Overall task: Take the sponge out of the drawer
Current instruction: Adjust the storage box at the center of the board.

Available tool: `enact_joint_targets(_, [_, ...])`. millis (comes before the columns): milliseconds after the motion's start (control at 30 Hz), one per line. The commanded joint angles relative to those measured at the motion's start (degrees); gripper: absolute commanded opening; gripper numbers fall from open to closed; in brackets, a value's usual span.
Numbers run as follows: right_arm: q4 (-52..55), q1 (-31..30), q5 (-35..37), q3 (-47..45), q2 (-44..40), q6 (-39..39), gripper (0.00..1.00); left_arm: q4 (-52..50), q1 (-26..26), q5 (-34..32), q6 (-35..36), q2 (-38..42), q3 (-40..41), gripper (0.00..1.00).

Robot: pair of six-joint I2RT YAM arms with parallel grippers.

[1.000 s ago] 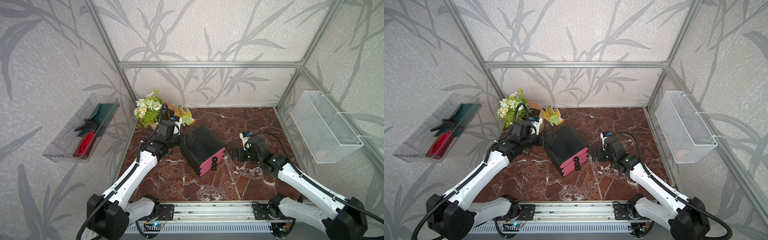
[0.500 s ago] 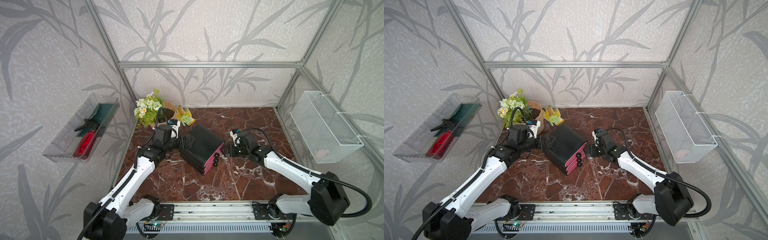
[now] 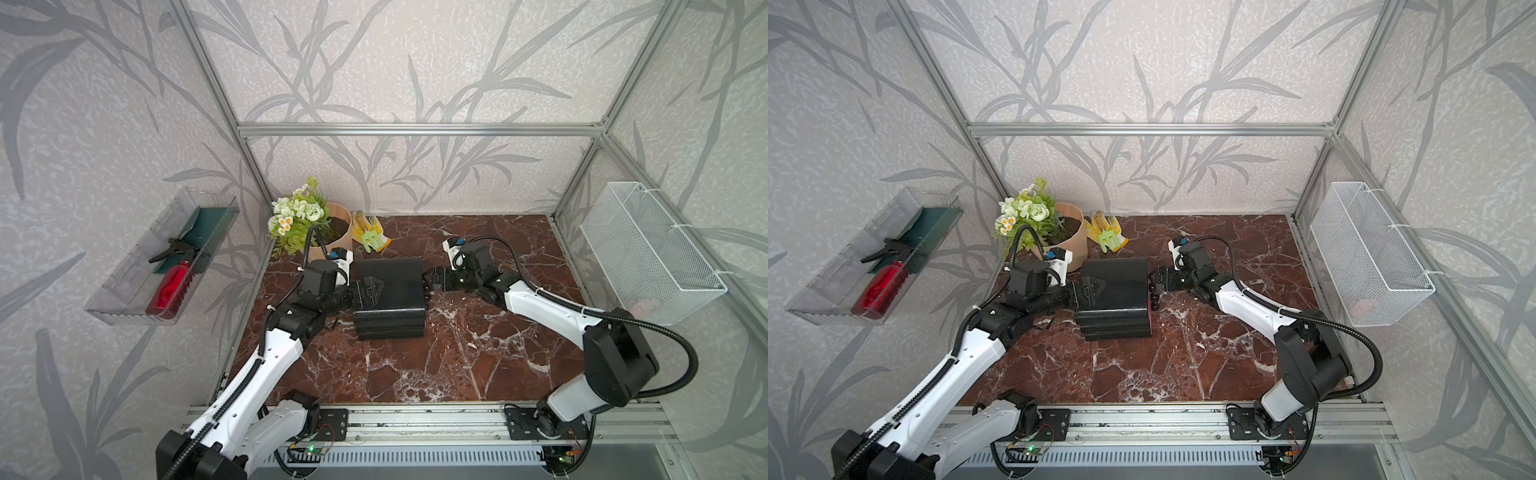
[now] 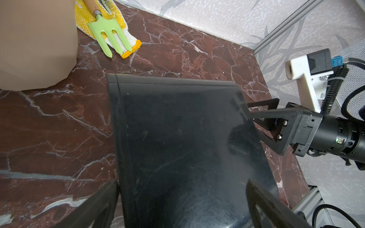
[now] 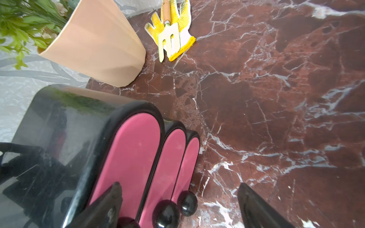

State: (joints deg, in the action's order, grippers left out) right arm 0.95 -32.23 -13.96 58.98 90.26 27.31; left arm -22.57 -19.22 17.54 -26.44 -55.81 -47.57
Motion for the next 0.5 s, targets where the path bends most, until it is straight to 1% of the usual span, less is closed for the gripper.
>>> enact_joint_targets(0, [-4.6, -1.17, -4.54, 1.58, -0.18, 1.18, 0.9, -1.17, -0.64, -0.08, 0.12, 0.66, -1.51, 0.99])
enact_joint_targets(167, [-0.75, -0.37, -0.54, -0.11, -5.18, -1.27, 0.9, -6.95, -0.64, -8.42, 4.38, 1.5, -6.97, 0.99])
enact_joint_targets(233, [0.06, 1.07, -1.18, -1.58, -8.07, -1.11, 0.9, -10.36, -0.64, -10.83, 6.41, 1.28, -10.55, 0.98])
enact_joint_targets(300, [-0.99, 3.22, -4.71, -3.57, -10.52, 0.48, 0.9, -12.37, -0.73, -11.18, 7.56, 0.91, -13.49, 0.96])
enact_joint_targets(333, [-2.3, 4.67, -7.91, -4.8, -11.5, 1.98, 0.9, -12.83, -0.73, -10.46, 7.88, 0.7, -14.7, 0.96])
enact_joint_targets(367, [-4.45, 5.86, -11.48, -5.96, -12.12, 3.28, 0.89, -13.15, -0.81, -9.55, 7.82, 0.49, -15.5, 0.95])
enact_joint_targets(433, [-10.2, 8.53, -18.98, -8.77, -12.47, 7.98, 0.86, -12.28, -1.28, -6.22, 7.05, -0.27, -16.46, 0.94])
enact_joint_targets(467, [-13.01, 9.41, -21.61, -10.03, -12.32, 10.84, 0.85, -11.8, -1.55, -4.84, 6.6, -0.68, -16.5, 0.93])
